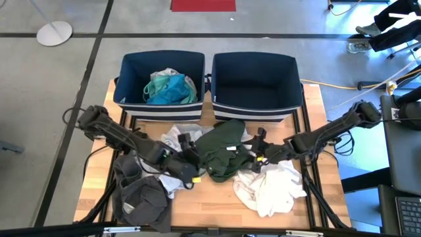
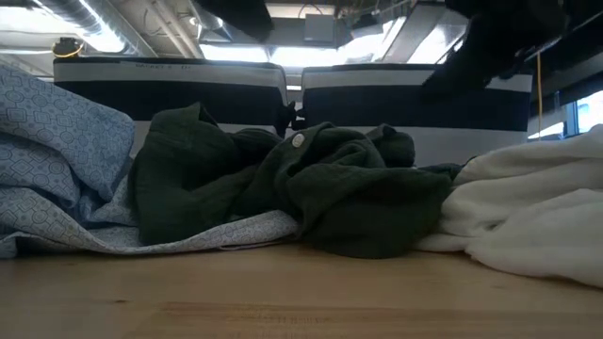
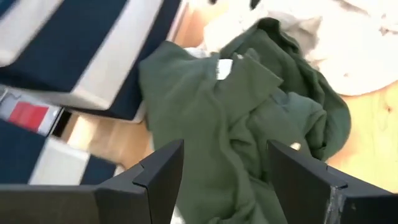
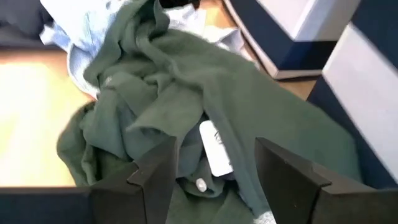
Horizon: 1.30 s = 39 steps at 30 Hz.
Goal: Sort clothes
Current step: Put the green long sleeve polo shirt into the left laundry bin
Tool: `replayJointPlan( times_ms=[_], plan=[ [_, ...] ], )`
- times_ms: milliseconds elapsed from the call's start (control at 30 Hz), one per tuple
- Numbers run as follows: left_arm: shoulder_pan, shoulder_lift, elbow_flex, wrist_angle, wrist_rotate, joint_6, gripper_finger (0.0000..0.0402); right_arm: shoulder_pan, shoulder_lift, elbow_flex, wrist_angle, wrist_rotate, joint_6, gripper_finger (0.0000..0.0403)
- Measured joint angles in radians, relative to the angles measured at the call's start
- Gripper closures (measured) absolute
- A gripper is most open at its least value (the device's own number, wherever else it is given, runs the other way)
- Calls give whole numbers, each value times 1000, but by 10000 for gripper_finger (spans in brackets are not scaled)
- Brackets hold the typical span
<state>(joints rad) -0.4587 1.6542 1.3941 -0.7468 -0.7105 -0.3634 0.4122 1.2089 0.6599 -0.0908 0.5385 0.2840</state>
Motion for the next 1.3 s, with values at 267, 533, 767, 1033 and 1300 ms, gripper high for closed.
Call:
replayJointPlan(
  times_ms=[267, 533, 767, 1033, 1300],
  plan=[
    [1, 114, 0, 117, 1, 20, 185, 0, 165, 0, 76, 42, 2, 189],
    [16, 157, 0, 168, 23, -75, 185, 0, 256, 0, 158, 129, 2, 189],
    [15, 174, -62, 279, 23, -107, 185, 0, 279, 0, 154, 150, 5, 189],
    [33, 176, -169, 449, 40, -129, 185, 0, 279, 0, 168, 150, 7, 189],
    [57, 173, -280, 625, 76, -83, 185, 0, 282, 0, 170, 150, 7, 189]
  ],
)
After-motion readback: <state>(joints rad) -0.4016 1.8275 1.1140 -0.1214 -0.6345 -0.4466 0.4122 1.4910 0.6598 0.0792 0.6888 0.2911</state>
